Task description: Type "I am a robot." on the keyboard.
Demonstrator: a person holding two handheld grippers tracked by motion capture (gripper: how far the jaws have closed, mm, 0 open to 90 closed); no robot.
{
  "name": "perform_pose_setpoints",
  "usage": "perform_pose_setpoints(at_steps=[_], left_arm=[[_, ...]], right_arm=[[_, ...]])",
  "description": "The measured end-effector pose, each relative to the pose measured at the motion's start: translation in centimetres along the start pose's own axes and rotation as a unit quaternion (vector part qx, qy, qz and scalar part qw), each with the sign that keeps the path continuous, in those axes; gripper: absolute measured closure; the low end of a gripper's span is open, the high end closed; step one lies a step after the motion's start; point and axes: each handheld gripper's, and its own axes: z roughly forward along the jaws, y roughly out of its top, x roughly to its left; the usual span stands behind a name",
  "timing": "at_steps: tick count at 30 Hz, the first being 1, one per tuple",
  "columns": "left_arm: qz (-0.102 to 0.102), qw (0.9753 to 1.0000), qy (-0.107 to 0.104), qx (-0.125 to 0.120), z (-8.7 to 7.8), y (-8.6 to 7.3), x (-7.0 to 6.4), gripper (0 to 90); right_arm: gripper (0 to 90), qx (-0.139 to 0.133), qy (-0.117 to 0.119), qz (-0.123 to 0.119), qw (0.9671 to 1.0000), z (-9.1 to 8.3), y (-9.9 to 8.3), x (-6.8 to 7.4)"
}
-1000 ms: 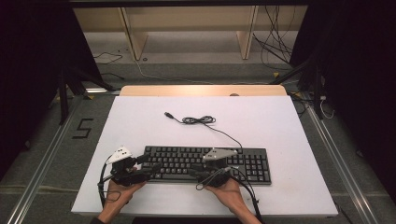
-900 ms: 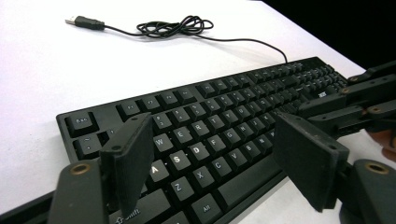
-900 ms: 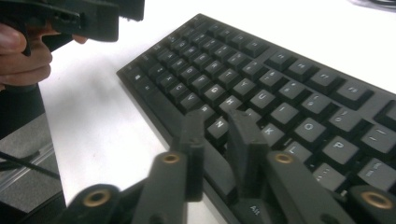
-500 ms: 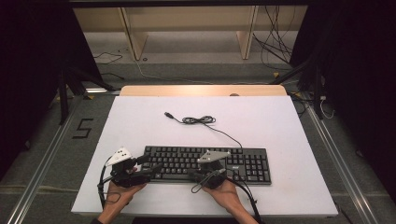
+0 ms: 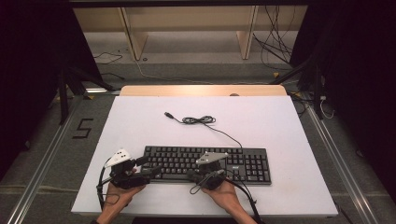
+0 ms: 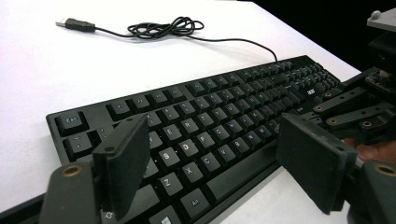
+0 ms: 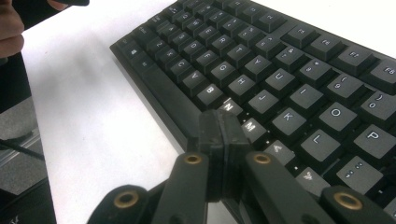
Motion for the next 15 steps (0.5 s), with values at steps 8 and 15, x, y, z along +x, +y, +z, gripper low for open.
perform_pose_setpoints(at_steps=[8,15], left_arm=[[0.002,1.0000,0.000,0.002,0.01,-0.04,-0.07,25.2],[0.000,1.0000,0.000,0.002,-0.05,-0.08,0.00,25.1]], right_arm=[[90.0,0.005,-0.003,-0.001,1.0000,0.12,-0.10,-0.08],[90.0,0.011,-0.008,-0.005,0.9999,0.34,-0.26,-0.18]])
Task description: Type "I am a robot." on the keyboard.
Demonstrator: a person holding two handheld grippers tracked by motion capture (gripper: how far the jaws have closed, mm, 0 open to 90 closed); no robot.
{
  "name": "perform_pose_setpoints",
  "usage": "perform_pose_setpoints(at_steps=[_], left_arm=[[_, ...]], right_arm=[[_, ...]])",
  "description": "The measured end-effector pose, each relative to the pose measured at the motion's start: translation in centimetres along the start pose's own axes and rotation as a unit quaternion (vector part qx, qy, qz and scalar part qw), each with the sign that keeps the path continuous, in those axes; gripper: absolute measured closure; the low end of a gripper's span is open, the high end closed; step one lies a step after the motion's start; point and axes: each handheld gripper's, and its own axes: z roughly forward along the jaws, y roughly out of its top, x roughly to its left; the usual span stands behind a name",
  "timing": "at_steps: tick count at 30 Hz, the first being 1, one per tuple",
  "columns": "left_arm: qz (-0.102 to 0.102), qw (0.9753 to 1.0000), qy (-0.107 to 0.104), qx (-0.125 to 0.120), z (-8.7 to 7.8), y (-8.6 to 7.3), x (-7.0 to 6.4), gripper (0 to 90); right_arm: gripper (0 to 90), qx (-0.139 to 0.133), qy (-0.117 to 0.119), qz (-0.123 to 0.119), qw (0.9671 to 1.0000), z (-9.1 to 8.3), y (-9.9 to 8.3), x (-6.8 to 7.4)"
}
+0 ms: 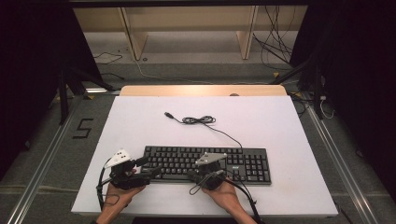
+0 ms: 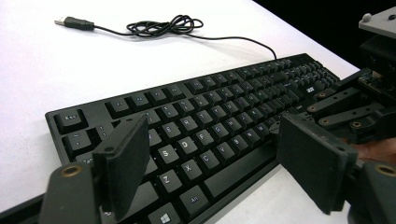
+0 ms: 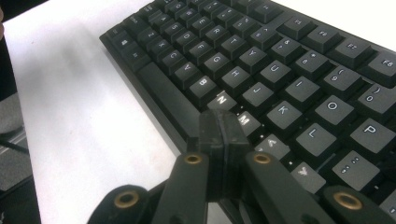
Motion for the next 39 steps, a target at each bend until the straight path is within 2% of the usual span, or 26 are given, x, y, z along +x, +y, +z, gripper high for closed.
perform_pose_setpoints(at_steps=[3,12,14,17,26,39], left_arm=[[-0.001,1.0000,0.001,-0.001,0.0,0.0,0.0,25.1],[0.002,1.0000,0.004,0.001,0.0,0.0,0.2,25.1],[0.002,1.0000,0.004,0.001,0.0,0.0,0.2,25.1],[0.001,1.0000,0.005,0.000,0.0,0.0,0.3,25.2],[0.001,1.0000,0.007,-0.001,0.1,0.0,0.3,25.2],[-0.002,1.0000,0.003,0.004,0.4,0.1,0.4,25.5]], right_arm=[[90.0,0.001,-0.007,-0.007,1.0000,0.0,0.0,0.1],[89.3,-0.003,-0.006,0.000,1.0000,-0.1,0.0,0.1],[86.0,-0.008,0.003,0.007,0.9999,-0.2,0.0,0.0],[81.3,-0.014,0.003,0.007,0.9999,-0.6,0.1,0.0],[72.9,-0.037,0.017,0.019,0.9990,-1.6,0.2,-0.3],[53.2,-0.056,0.014,0.030,0.9979,-3.1,0.2,-1.1]])
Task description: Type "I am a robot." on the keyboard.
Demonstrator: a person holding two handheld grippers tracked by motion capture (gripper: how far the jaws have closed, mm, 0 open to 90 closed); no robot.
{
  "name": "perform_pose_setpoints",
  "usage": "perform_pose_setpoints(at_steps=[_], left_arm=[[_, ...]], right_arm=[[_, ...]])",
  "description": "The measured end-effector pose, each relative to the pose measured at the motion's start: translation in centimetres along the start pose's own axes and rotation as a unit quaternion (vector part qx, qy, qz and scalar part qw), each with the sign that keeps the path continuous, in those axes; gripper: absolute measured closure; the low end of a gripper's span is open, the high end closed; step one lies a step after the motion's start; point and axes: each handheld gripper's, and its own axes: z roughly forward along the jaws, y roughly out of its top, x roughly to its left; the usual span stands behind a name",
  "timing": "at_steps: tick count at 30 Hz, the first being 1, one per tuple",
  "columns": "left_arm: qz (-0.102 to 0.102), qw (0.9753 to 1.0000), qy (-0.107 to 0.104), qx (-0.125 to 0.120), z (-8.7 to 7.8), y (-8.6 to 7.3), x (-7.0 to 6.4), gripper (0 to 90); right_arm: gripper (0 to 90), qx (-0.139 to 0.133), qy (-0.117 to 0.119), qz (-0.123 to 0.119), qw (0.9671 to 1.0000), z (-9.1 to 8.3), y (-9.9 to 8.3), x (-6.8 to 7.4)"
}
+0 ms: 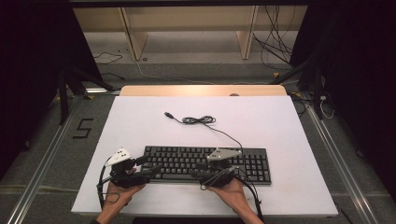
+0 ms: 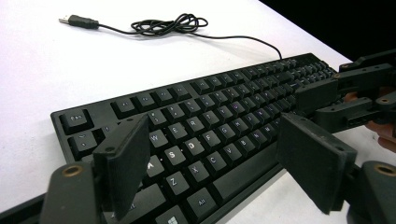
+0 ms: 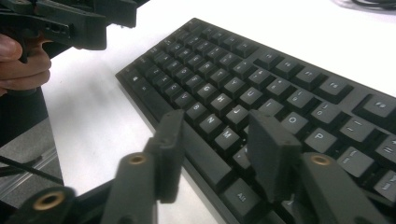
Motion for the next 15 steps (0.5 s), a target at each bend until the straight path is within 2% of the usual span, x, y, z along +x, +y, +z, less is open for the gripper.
perform_pose_setpoints(at_steps=[6,10,15], left_arm=[[-0.004,1.0000,-0.001,0.009,0.3,0.1,0.1,25.5],[-0.004,0.9999,-0.001,0.013,0.6,0.3,0.2,25.5],[-0.013,0.9998,-0.005,0.015,1.0,0.5,0.3,25.8]], right_arm=[[44.4,-0.003,-0.007,0.002,1.0000,-0.4,0.1,-0.1],[42.1,-0.004,-0.008,-0.002,1.0000,-0.8,0.1,0.0],[40.7,-0.011,-0.009,-0.003,0.9999,-1.3,0.2,0.0]])
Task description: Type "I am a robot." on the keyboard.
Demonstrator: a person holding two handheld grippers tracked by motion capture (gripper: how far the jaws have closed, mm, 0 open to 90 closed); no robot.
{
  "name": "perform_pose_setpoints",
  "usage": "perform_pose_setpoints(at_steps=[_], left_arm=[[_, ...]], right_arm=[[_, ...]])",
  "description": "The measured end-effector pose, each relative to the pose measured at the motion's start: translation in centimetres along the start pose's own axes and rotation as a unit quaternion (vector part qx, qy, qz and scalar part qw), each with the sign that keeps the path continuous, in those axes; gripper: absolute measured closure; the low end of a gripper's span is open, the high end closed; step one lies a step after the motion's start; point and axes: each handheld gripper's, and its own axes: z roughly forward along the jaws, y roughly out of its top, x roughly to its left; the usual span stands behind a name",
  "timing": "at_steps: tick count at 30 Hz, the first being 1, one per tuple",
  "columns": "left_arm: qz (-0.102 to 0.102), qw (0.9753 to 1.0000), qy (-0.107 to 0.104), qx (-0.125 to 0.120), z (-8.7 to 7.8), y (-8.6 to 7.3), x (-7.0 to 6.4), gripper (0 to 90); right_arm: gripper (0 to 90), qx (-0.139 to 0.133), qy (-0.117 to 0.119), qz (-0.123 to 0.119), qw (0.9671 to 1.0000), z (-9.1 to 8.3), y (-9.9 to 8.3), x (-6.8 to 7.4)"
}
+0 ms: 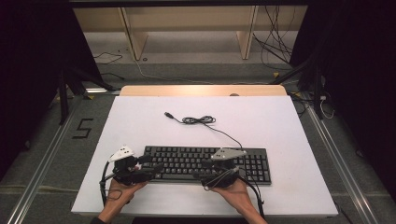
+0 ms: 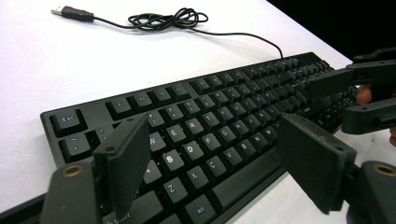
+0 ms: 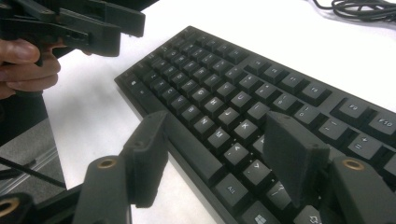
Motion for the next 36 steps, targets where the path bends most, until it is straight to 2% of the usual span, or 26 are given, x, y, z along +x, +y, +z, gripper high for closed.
perform_pose_setpoints(at_steps=[8,12,16,21,27,30,36], left_arm=[[0.005,1.0000,-0.001,0.006,0.6,0.7,-0.1,27.9],[0.007,0.9999,0.005,0.010,1.0,1.0,-0.1,31.4],[0.007,0.9999,0.005,0.014,1.5,1.3,0.1,39.5],[0.008,0.9997,0.002,0.021,2.1,1.7,0.1,55.0],[0.035,0.9981,0.002,0.050,3.5,1.8,-0.4,71.6],[0.039,0.9975,0.005,0.059,3.9,1.9,-0.6,77.2],[0.040,0.9973,0.005,0.060,4.2,2.1,-0.5,84.3]], right_arm=[[39.3,-0.005,-0.001,0.004,1.0000,-0.5,0.0,0.0],[38.3,-0.006,-0.001,0.004,1.0000,-0.7,0.0,0.1],[37.2,-0.008,-0.001,0.004,1.0000,-0.9,0.0,0.1],[36.9,-0.010,0.000,0.005,0.9999,-1.1,-0.1,0.2],[36.4,-0.009,0.000,0.003,1.0000,-1.2,-0.3,0.2],[36.2,-0.011,-0.001,0.003,0.9999,-1.3,-0.3,0.2],[36.2,-0.015,-0.002,0.002,0.9999,-1.5,-0.4,0.3]])
